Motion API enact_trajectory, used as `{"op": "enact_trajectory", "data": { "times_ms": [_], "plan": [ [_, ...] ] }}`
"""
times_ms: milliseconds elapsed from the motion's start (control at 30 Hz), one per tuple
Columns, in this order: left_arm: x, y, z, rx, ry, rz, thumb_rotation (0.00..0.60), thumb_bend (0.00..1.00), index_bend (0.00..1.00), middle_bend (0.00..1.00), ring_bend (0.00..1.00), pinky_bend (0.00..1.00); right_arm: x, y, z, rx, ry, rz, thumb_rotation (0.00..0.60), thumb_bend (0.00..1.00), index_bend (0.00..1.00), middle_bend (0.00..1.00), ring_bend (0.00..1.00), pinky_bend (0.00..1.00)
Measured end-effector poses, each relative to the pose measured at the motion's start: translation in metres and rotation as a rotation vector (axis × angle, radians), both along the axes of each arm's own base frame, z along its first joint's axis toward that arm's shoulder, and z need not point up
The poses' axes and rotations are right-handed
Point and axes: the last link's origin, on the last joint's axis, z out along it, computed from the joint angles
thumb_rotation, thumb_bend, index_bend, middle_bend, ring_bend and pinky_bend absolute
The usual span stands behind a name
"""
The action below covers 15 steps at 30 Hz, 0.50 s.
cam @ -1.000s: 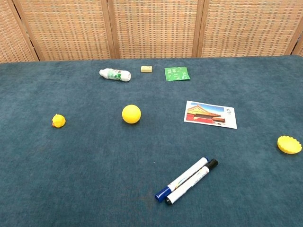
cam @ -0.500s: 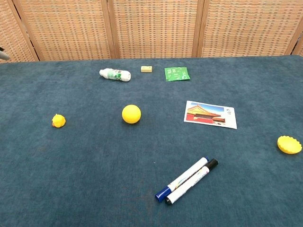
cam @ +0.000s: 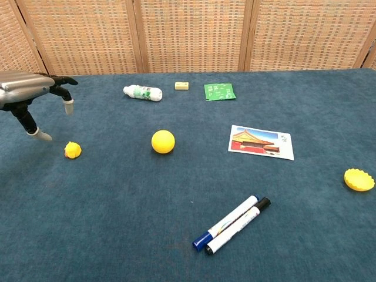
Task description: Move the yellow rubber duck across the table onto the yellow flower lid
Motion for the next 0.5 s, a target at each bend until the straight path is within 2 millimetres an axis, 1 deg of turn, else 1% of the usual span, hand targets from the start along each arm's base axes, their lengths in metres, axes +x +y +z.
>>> {"op": "enact_trajectory", "data": {
  "times_ms": [133,500],
  "plan": [
    [-0.002,0.004,-0.010,-0.019,0.014,0.020,0.600,0.19,0.41,0.00,0.00,0.00,-0.002,-0.001,0.001,-0.004,-0.003,-0.007,0.600,0.00,0.00,0.00,0.00,0.00],
    [-0.011,0.009,-0.029,-0.055,0.029,0.053,0.600,0.21,0.43,0.00,0.00,0.00,-0.007,-0.004,0.001,-0.004,-0.001,-0.030,0.600,0.00,0.00,0.00,0.00,0.00]
  ]
}}
